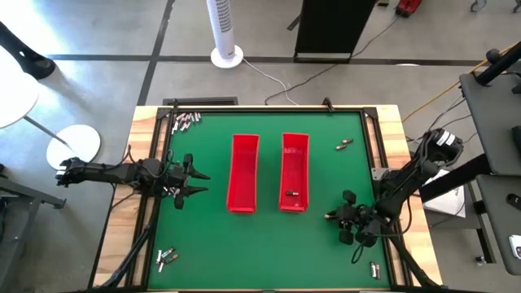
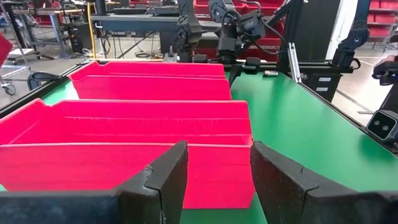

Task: Sort batteries
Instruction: Put the black battery into the right red bin

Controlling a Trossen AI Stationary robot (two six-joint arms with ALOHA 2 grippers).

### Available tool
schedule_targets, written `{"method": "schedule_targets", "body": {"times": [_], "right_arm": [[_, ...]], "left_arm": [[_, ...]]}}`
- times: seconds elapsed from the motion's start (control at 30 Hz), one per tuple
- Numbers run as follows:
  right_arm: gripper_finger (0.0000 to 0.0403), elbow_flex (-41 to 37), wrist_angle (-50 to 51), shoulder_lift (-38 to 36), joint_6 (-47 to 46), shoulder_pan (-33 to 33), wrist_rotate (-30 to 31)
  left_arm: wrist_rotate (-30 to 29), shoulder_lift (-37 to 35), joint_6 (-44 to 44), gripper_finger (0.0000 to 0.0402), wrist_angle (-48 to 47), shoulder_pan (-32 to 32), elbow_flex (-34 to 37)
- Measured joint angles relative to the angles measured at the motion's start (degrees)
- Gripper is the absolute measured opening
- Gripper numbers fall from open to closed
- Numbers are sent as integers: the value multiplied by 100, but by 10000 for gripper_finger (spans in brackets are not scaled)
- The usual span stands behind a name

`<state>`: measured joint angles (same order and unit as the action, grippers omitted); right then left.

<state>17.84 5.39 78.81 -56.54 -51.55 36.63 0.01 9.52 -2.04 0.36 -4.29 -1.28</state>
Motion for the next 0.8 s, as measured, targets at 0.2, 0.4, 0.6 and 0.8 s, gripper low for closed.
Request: {"method": "schedule_targets", "body": {"times": [0.2, 0.4, 0.6, 0.8], "right_arm": [[60, -118, -5, -2, 139, 2, -106], [52, -81, 68, -2, 235, 30, -255], [51, 377, 665, -20, 265, 209, -646], [53, 1523, 2482, -149, 399, 517, -1423]], "left_arm": [[1, 0, 0, 155, -1, 1, 0], [1, 0, 0, 155, -2, 1, 0], [-2, 0, 0, 155, -2, 2, 0], [-1, 0, 0, 155, -1, 0, 0]]}}
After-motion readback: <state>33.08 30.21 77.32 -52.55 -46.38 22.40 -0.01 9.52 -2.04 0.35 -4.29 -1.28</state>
